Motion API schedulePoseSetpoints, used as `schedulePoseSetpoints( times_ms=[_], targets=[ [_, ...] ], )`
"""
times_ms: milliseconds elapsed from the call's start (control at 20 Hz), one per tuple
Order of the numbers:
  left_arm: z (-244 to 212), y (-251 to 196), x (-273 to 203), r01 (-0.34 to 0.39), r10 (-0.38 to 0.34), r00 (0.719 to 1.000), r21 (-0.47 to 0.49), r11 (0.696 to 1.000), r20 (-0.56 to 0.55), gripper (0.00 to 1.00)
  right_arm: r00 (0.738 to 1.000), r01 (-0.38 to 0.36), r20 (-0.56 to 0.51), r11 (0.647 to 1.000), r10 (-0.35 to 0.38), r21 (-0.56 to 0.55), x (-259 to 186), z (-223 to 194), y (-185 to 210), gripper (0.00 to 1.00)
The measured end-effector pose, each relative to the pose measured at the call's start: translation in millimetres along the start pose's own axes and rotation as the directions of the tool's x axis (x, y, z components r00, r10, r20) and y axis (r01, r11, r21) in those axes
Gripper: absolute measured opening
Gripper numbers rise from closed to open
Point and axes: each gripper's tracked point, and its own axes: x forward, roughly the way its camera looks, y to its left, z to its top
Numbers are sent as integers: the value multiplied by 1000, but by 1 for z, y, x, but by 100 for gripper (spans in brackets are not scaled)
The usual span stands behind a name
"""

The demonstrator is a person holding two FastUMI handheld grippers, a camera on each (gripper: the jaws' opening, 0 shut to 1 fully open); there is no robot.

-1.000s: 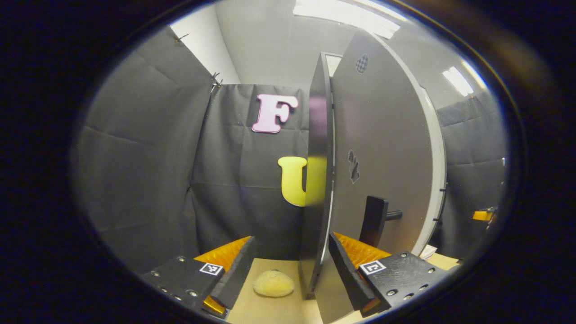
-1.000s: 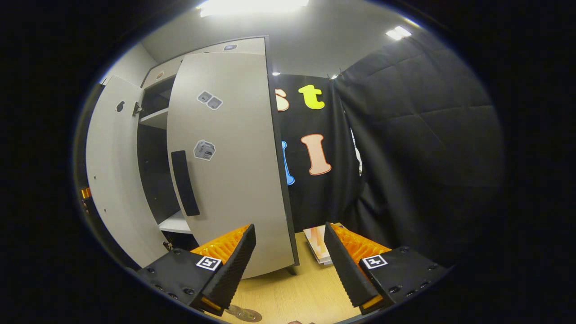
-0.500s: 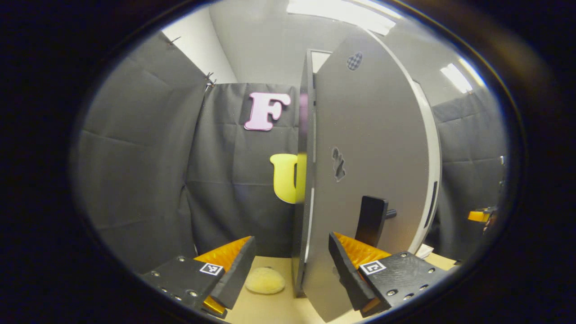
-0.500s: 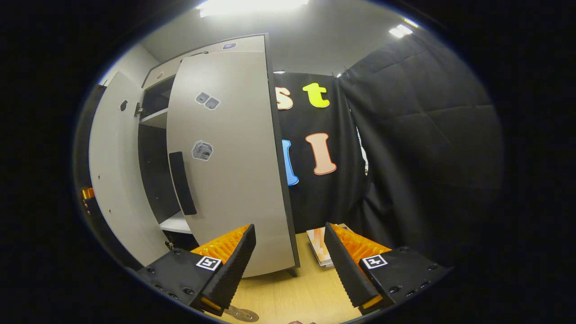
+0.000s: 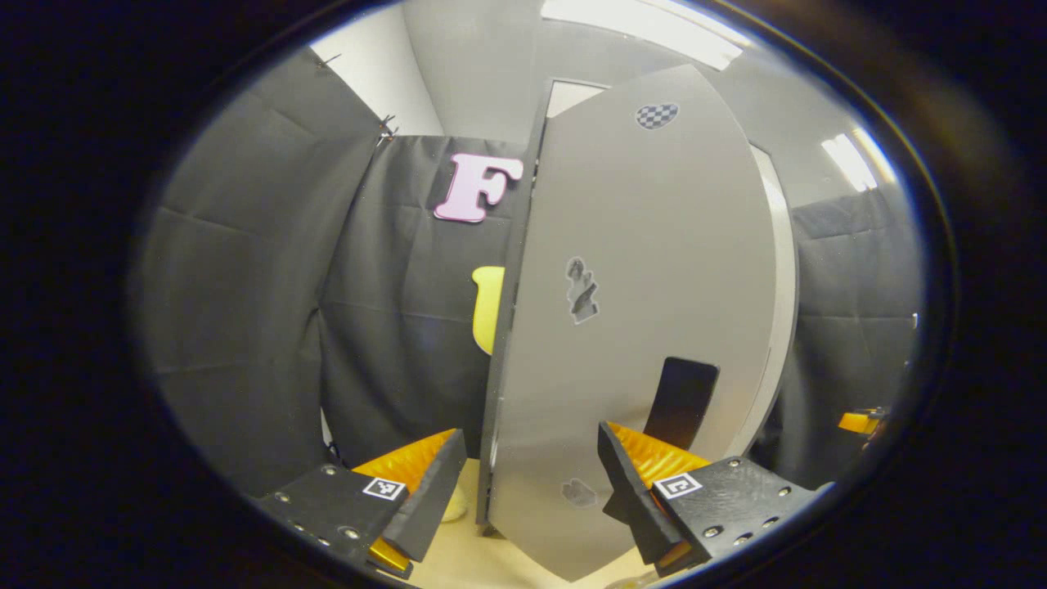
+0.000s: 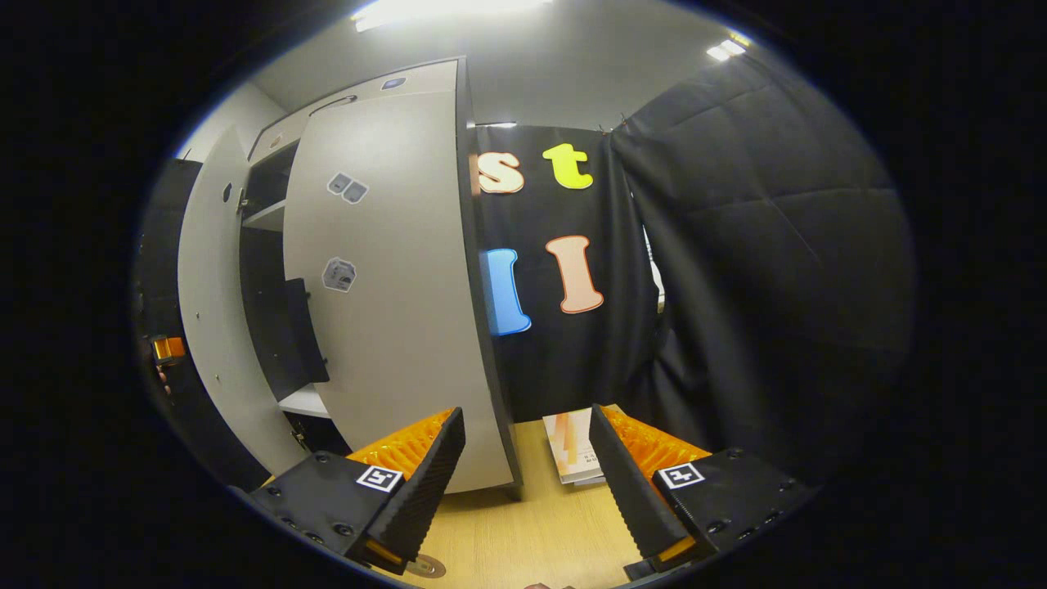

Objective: Grasp the bottle in the cabinet with the left hand and place it on the coaster, then close the right door with the right hand and the left door with the left hand.

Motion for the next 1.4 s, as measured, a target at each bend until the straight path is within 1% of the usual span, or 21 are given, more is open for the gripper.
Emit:
schedulePoseSetpoints(
  times_ms=[100, 300, 450, 600, 700, 800, 900, 1000, 1200, 1300, 1400],
  targets=[
    [3, -19, 3, 9, -9, 1000, -12, 1000, 23, 100, 1000, 3, 17, 1000, -3, 7, 0, 6, -11, 98],
    [6, -27, 4, -40, 40, 999, 16, 999, 33, 100, 1000, 10, 22, 1000, -10, -3, -4, 12, -32, 98],
    [9, -34, -1, -81, 80, 996, 65, 995, 32, 99, 999, 27, 18, 999, -26, -18, -6, 9, -50, 98],
    [17, -35, -9, -117, 114, 993, 91, 989, 39, 99, 998, 34, 46, 999, -34, 1, -4, 17, -60, 97],
    [20, -37, -14, -114, 108, 992, 110, 987, 59, 99, 996, 60, 65, 998, -60, -10, 0, 22, -73, 98],
    [24, -39, -14, -114, 105, 992, 133, 985, 72, 99, 995, 62, 79, 998, -59, -31, 6, 29, -78, 98],
    [30, -41, -17, -116, 104, 990, 131, 985, 97, 99, 997, 33, 68, 998, -30, -54, 13, 29, -77, 98],
    [33, -40, -20, -130, 117, 985, 103, 986, 124, 99, 999, -20, 48, 998, 23, -65, 20, 27, -69, 98],
    [44, -34, -18, -185, 171, 972, 79, 979, 162, 99, 994, -106, -7, 992, 105, -74, 25, 14, -46, 98],
    [40, -33, -18, -198, 182, 972, 101, 975, 146, 99, 986, -161, -55, 984, 157, -75, 23, 7, -27, 98],
    [35, -31, -24, -209, 192, 974, 147, 967, 122, 99, 981, -195, -48, 973, 190, -121, 18, 11, -12, 98]
  ],
)
